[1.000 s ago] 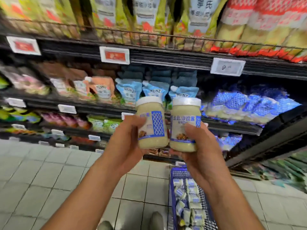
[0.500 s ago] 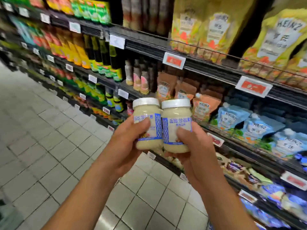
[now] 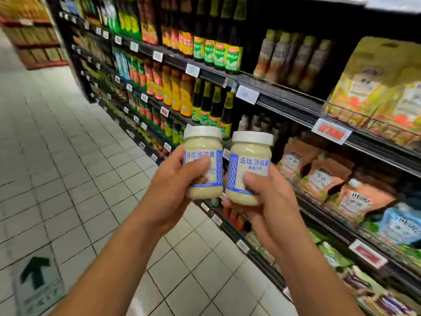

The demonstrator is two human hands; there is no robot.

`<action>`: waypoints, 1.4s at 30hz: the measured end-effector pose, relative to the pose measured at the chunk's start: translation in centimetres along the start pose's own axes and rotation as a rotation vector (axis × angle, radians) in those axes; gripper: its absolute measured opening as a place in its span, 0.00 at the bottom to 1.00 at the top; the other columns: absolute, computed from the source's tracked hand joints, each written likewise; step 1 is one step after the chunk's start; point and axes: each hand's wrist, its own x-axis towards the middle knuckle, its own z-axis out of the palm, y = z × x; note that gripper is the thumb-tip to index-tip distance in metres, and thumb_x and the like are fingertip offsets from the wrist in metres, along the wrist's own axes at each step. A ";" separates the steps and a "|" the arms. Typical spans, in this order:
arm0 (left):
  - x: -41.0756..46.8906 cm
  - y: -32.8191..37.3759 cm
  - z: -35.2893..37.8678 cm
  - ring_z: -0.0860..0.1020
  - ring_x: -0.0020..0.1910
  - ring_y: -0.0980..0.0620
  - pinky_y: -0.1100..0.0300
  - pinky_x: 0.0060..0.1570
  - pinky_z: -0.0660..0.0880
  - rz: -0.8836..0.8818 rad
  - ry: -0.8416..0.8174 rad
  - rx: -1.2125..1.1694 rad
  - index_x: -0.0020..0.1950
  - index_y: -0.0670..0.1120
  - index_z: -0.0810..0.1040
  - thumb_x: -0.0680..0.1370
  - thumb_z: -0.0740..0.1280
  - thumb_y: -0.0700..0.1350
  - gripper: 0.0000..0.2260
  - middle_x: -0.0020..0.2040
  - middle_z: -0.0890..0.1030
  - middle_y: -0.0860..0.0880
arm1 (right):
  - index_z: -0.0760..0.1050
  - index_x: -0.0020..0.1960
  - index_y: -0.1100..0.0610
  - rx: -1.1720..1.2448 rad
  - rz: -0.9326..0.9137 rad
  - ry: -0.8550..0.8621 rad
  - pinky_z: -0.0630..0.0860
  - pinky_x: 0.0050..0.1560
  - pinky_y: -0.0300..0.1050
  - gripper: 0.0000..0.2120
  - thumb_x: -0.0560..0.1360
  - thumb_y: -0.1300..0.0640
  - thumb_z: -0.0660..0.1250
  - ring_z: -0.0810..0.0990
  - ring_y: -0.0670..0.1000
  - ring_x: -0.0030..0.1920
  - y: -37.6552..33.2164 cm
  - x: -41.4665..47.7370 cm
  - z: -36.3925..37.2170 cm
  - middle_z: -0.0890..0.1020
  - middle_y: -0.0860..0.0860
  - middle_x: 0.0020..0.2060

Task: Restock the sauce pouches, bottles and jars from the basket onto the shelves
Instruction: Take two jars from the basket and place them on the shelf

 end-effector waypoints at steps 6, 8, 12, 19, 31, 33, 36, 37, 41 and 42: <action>4.1 1.3 -1.5 0.83 0.46 0.46 0.55 0.40 0.80 0.050 -0.015 -0.024 0.62 0.42 0.77 0.73 0.68 0.42 0.17 0.51 0.84 0.41 | 0.76 0.59 0.58 -0.045 -0.027 -0.050 0.81 0.34 0.47 0.18 0.69 0.60 0.69 0.85 0.55 0.41 -0.5 4.4 1.2 0.86 0.56 0.48; 5.9 1.8 -1.9 0.83 0.45 0.47 0.55 0.39 0.80 0.061 -0.026 -0.015 0.62 0.42 0.77 0.73 0.68 0.42 0.18 0.50 0.84 0.42 | 0.76 0.59 0.59 -0.045 -0.036 -0.057 0.80 0.30 0.44 0.17 0.70 0.60 0.67 0.85 0.55 0.38 -1.0 6.2 1.5 0.86 0.58 0.47; 10.2 2.9 -2.6 0.83 0.44 0.48 0.57 0.38 0.79 0.101 -0.046 -0.002 0.60 0.43 0.77 0.72 0.69 0.42 0.16 0.49 0.84 0.43 | 0.73 0.60 0.62 -0.039 -0.020 -0.057 0.73 0.21 0.37 0.20 0.68 0.60 0.67 0.82 0.54 0.28 -2.3 10.3 1.9 0.81 0.65 0.43; 18.9 6.1 -2.5 0.84 0.42 0.49 0.59 0.35 0.79 0.195 -0.137 0.023 0.60 0.43 0.77 0.73 0.68 0.40 0.15 0.48 0.85 0.45 | 0.74 0.62 0.62 -0.045 -0.166 -0.096 0.83 0.34 0.49 0.21 0.69 0.61 0.69 0.86 0.58 0.42 -4.9 18.9 2.6 0.85 0.60 0.51; 30.3 11.2 -3.6 0.82 0.49 0.46 0.55 0.44 0.78 0.292 -0.280 0.086 0.65 0.44 0.75 0.71 0.73 0.43 0.23 0.54 0.83 0.42 | 0.72 0.65 0.63 -0.125 -0.325 -0.085 0.82 0.35 0.50 0.28 0.67 0.59 0.74 0.85 0.59 0.44 -8.5 29.2 5.1 0.84 0.62 0.54; 32.1 12.0 -3.9 0.82 0.47 0.47 0.58 0.41 0.78 0.302 -0.307 0.073 0.65 0.42 0.74 0.69 0.73 0.45 0.26 0.53 0.83 0.42 | 0.72 0.65 0.62 -0.163 -0.361 -0.062 0.81 0.37 0.51 0.30 0.66 0.55 0.75 0.85 0.60 0.45 -9.0 30.6 5.8 0.84 0.62 0.54; 34.5 13.5 -4.5 0.83 0.50 0.47 0.59 0.44 0.79 0.298 -0.380 0.056 0.66 0.42 0.74 0.68 0.73 0.46 0.27 0.55 0.84 0.42 | 0.73 0.64 0.61 -0.187 -0.408 -0.028 0.81 0.37 0.50 0.29 0.66 0.53 0.75 0.85 0.60 0.44 -9.6 32.5 6.9 0.84 0.62 0.55; 35.4 13.9 -4.8 0.83 0.51 0.47 0.59 0.44 0.79 0.295 -0.405 0.054 0.66 0.43 0.74 0.68 0.74 0.45 0.26 0.55 0.84 0.43 | 0.73 0.64 0.60 -0.196 -0.422 -0.014 0.81 0.37 0.50 0.29 0.66 0.53 0.75 0.85 0.61 0.45 -9.7 33.1 7.3 0.84 0.62 0.55; 38.5 16.1 -5.4 0.83 0.55 0.43 0.56 0.46 0.79 0.284 -0.491 0.071 0.67 0.44 0.74 0.72 0.72 0.41 0.23 0.58 0.83 0.42 | 0.73 0.64 0.59 -0.221 -0.485 0.045 0.81 0.38 0.51 0.29 0.66 0.52 0.76 0.85 0.62 0.47 -10.5 35.2 8.9 0.84 0.61 0.55; 39.2 16.6 -5.4 0.83 0.54 0.44 0.57 0.46 0.79 0.291 -0.509 0.072 0.66 0.43 0.74 0.72 0.70 0.41 0.23 0.58 0.83 0.42 | 0.73 0.64 0.59 -0.228 -0.501 0.058 0.81 0.39 0.51 0.29 0.66 0.52 0.76 0.85 0.62 0.47 -10.9 35.7 9.3 0.83 0.61 0.56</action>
